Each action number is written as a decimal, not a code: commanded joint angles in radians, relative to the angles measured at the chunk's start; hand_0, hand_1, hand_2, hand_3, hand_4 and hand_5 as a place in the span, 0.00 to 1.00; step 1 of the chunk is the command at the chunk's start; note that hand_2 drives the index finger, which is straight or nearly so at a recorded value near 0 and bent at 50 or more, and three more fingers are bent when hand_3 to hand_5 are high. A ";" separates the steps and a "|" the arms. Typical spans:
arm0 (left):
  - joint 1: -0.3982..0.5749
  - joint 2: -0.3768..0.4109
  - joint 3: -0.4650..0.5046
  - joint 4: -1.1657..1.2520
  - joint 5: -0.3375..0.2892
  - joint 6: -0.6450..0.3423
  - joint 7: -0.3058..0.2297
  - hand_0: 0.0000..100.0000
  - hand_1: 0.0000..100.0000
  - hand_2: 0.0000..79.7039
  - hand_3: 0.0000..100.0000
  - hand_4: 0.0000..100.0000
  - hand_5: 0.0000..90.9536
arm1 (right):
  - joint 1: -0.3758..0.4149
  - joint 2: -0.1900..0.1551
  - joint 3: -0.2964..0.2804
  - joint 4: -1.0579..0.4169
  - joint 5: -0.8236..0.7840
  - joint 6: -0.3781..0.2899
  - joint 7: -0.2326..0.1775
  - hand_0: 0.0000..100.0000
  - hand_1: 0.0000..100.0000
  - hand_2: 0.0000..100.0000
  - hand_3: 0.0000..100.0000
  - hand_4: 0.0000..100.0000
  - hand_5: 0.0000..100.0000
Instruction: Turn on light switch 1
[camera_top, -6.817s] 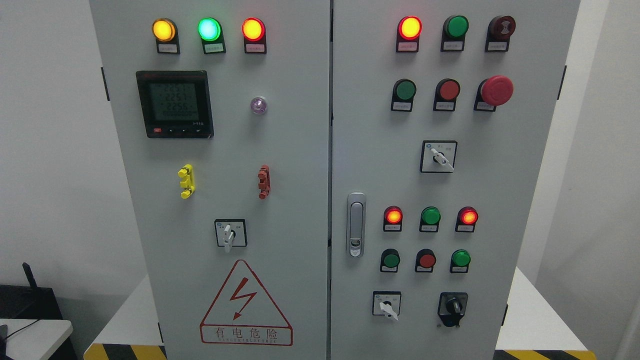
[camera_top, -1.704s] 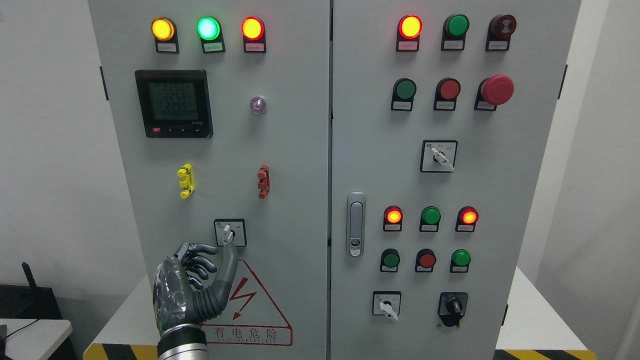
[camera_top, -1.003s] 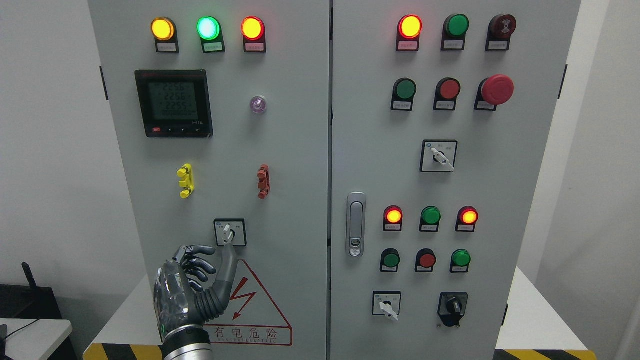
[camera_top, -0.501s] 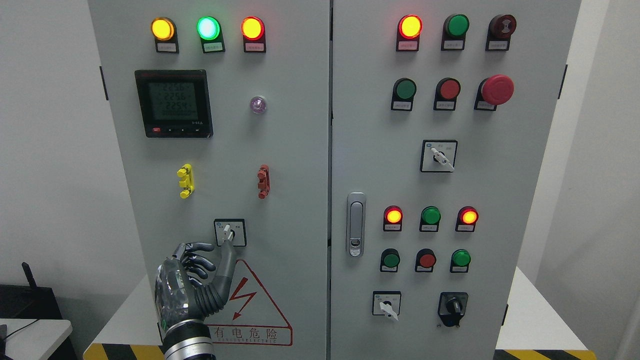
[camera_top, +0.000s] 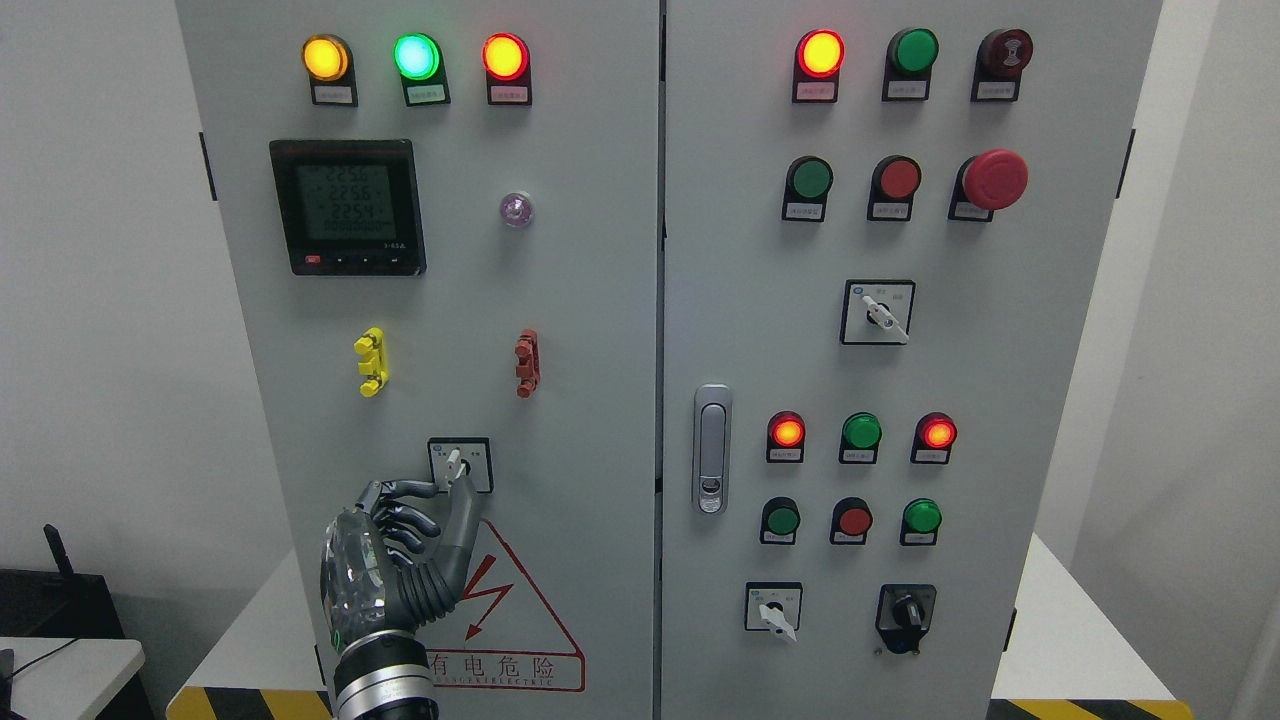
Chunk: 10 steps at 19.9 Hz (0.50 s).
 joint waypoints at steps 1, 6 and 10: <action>-0.011 -0.001 -0.002 0.010 0.014 0.008 0.000 0.24 0.50 0.64 0.84 0.85 0.86 | 0.000 0.000 0.023 0.000 0.005 0.001 -0.001 0.12 0.39 0.00 0.00 0.00 0.00; -0.017 -0.001 -0.002 0.010 0.018 0.008 0.000 0.24 0.50 0.65 0.86 0.87 0.87 | 0.000 0.001 0.023 0.000 0.005 0.001 -0.001 0.12 0.39 0.00 0.00 0.00 0.00; -0.020 -0.001 -0.004 0.010 0.018 0.018 0.000 0.25 0.50 0.66 0.87 0.89 0.88 | 0.000 0.001 0.023 0.000 0.005 0.001 -0.001 0.12 0.39 0.00 0.00 0.00 0.00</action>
